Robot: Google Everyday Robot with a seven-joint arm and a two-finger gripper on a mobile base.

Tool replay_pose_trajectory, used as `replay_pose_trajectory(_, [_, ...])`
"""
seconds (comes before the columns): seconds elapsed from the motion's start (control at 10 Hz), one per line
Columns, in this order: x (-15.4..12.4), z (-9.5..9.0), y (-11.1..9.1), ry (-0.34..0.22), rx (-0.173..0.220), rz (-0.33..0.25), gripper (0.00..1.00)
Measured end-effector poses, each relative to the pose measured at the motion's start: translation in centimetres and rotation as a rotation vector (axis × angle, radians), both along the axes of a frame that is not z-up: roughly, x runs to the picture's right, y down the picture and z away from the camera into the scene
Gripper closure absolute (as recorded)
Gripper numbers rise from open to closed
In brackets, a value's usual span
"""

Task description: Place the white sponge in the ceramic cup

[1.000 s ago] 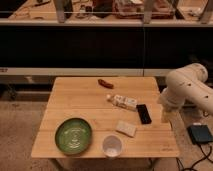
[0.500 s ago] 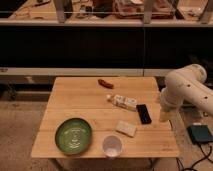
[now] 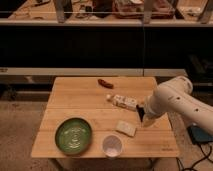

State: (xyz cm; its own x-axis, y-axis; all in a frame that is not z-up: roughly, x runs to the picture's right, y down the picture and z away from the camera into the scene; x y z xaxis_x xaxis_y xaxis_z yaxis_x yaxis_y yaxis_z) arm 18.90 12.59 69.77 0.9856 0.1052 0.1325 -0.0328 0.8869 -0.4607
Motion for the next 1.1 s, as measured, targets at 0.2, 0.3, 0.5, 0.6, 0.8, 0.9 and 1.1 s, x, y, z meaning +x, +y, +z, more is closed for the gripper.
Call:
replay_pose_trajectory(0.2, [0.2,0.0,0.1,0.004,0.000,0.002,0.35])
replay_pose_trajectory(0.3, [-0.2,0.1,0.3,-0.002,-0.004,0.006,0.35])
replay_pose_trajectory(0.5, [-3.0,1.0,2.9,-0.065,-0.047,0.032,0.35])
replay_pose_trajectory(0.6, [-4.9,1.6,4.7,-0.119,-0.066,0.039,0.35])
replay_pose_trajectory(0.8, [-6.0,3.1,6.6,-0.169,-0.070,0.027,0.35])
replay_pose_trajectory(0.9, [-5.9,4.5,7.6,-0.179,-0.064,0.012,0.35])
replay_pose_trajectory(1.1, [-5.2,6.6,8.6,-0.173,-0.052,0.007,0.35])
